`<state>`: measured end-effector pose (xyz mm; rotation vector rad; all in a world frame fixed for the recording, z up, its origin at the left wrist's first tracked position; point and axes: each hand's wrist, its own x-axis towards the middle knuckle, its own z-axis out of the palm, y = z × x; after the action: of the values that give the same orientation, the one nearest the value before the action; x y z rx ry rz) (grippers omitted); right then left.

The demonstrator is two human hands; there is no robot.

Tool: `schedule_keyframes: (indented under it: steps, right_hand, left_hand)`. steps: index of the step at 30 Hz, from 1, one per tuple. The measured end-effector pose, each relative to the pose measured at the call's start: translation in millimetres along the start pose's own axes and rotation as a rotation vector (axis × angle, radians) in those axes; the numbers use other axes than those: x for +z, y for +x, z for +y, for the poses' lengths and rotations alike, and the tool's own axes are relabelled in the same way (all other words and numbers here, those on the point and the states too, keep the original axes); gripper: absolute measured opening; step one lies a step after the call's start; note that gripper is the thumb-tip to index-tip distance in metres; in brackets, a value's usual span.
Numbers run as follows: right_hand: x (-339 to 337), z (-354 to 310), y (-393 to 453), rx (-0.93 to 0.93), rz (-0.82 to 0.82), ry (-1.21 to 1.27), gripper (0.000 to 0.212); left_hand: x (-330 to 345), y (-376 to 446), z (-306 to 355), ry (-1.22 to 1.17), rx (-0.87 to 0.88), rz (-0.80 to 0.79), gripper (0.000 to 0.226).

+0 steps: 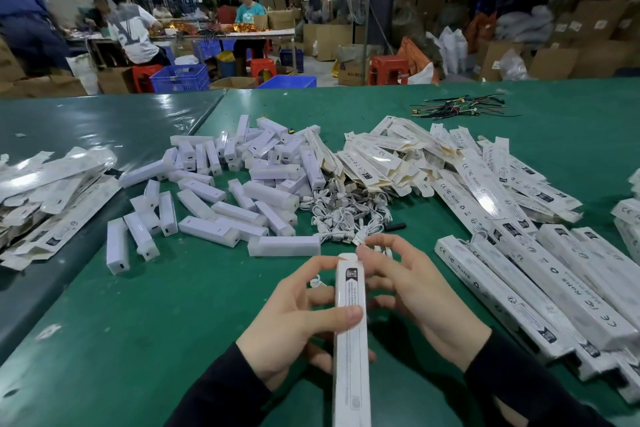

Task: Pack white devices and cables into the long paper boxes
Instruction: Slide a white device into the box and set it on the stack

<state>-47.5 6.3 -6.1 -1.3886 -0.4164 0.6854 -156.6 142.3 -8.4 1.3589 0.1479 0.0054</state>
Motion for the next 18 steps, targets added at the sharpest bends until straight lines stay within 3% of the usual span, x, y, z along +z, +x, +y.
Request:
schedule_keyframes:
  steps: [6,13,18]
  right_hand:
    - [-1.1,2.3,3.1,0.139,-0.074,0.072,0.016]
    - [-1.3,1.1,1.5,0.104,-0.034,0.056,0.014]
    - [1.3,-2.9,-0.6,0.042,-0.018,0.027,0.035]
  left_hand:
    - [1.6,1.4,-3.5,-0.035,-0.013,-0.033,0.041]
    - [1.4,2.1,-5.3,-0.005,-0.03,-0.039,0.039]
    - [0.6,0.2,-2.3,0.027,-0.034,-0.054,0.042]
